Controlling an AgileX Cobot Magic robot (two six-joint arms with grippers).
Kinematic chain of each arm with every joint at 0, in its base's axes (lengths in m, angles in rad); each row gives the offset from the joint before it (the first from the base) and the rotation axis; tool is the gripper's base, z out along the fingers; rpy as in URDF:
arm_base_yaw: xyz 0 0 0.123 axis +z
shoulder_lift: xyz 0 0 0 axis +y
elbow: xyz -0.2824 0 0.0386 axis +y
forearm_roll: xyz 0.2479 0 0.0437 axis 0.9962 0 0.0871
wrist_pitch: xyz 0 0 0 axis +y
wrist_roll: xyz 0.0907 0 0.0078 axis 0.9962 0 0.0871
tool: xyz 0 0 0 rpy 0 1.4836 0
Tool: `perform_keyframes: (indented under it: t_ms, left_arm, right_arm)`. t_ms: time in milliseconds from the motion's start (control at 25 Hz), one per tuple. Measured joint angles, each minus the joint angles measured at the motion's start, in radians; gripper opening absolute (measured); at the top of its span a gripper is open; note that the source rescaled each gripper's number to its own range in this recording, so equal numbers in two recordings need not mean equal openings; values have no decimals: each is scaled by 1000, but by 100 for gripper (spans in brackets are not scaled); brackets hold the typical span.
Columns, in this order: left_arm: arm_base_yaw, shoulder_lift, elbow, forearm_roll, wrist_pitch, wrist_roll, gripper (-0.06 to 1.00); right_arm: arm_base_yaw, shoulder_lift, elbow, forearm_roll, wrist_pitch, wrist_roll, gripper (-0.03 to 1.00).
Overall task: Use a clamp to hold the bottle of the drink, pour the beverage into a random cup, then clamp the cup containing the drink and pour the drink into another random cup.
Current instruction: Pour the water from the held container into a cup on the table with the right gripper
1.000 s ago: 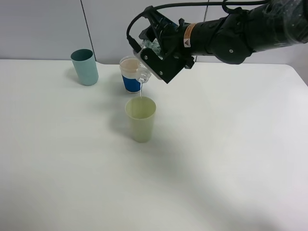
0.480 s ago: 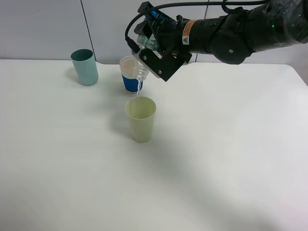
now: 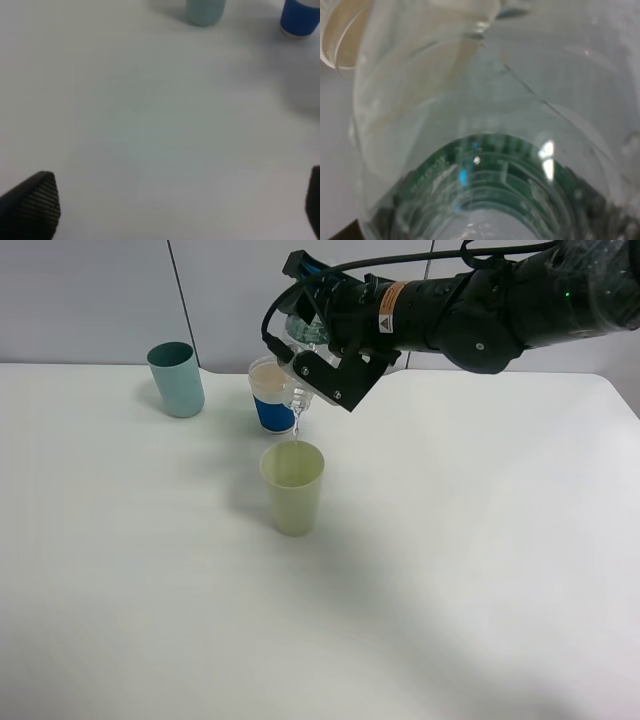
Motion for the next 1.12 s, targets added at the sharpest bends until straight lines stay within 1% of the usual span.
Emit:
perform_keyframes:
  t_ms: [160,280,440,720,880,1000,1120]
  left_arm:
    - [0,0,0,0,0,0,100]
    - [0,0,0,0,0,0,100]
    - [0,0,0,0,0,0,100]
    - [0,0,0,0,0,0,100]
    - [0,0,0,0,0,0,100]
    - [0,0,0,0,0,0,100]
    - [0,0,0,0,0,0,100]
  right_arm:
    - [0,0,0,-25,-43,-1,0]
    - [0,0,0,-44,-53,-2,0]
    - [0,0,0,-72,-59,-45,0]
    - [0,0,0,-77,-69,-104,0]
    - [0,0,0,-77,-82,-108,0]
    - [0,0,0,-77,-84,-65,0]
    - [0,0,0,-77,-62,70,0]
